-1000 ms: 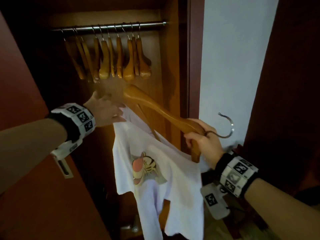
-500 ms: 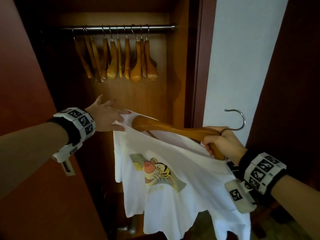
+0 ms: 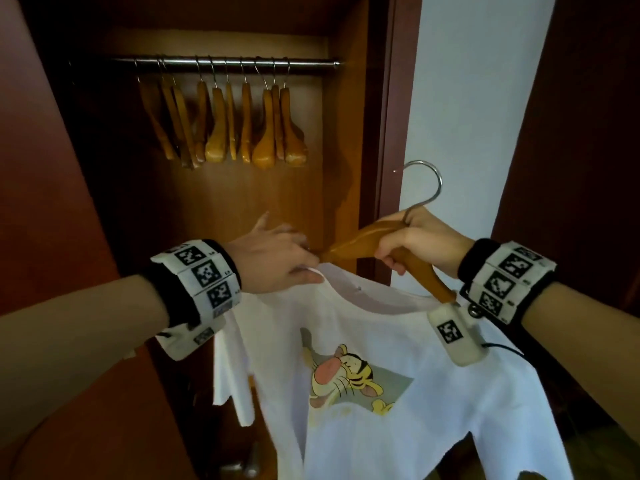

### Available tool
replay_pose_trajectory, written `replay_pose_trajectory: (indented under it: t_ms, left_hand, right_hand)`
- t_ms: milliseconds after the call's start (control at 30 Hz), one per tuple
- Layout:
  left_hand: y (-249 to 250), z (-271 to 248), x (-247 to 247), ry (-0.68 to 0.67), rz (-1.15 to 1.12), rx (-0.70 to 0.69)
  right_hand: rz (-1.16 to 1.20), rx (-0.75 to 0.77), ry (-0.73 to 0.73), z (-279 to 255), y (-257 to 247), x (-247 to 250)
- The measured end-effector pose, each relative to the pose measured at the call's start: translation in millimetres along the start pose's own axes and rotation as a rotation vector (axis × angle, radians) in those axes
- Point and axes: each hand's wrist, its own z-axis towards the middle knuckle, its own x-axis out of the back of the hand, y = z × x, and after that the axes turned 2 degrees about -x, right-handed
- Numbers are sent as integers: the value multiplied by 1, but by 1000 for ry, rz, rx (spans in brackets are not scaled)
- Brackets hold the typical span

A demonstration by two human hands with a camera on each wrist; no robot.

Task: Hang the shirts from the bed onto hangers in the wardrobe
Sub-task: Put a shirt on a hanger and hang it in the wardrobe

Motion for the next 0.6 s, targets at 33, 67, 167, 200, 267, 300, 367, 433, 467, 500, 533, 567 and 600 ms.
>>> replay_pose_trajectory:
  t_ms: [33,67,167,200,267,300,367,433,467,500,533,567,600]
  left_hand:
    - [2,0,-2,17,-48,-16]
    - [4,-2,-3,54,-134,-46]
    - [6,-8,-5,286,-610,-130]
    - [8,-8,-5,349,-738,-119]
    - [17,-5,-1,410,-864,-42]
    - [24,-1,2,413,-874,15]
    - [40,12,4,412,-868,108]
    - [52,23,3,461,-863,199]
    - [55,26,1,500,-862,252]
    - [57,27,-2,527,-853,309]
    - [57,28,-4,539,-839,367]
    - [56,27,-7,537,-829,422]
    - [55,25,-9,534,-824,472]
  right_hand:
    - [1,2,-16,0,-3,1]
    - [1,4,-30,0,-5,2]
    - [-11,-6,-61,-1,-6,4]
    - [-14,-13,-67,0,-6,4]
    - [-22,-27,-78,1,-6,1]
    - [-21,-30,-85,2,-7,-2]
    - [-26,-26,-103,5,-13,-8]
    - [-33,-22,-126,7,-18,-14]
    - [-38,-21,-134,7,-19,-16]
    - [-48,-17,-135,7,-18,-18]
    - [-67,-3,-130,6,-17,-18]
    - [-96,20,-116,4,-13,-17]
    - [-126,41,-102,1,-8,-14]
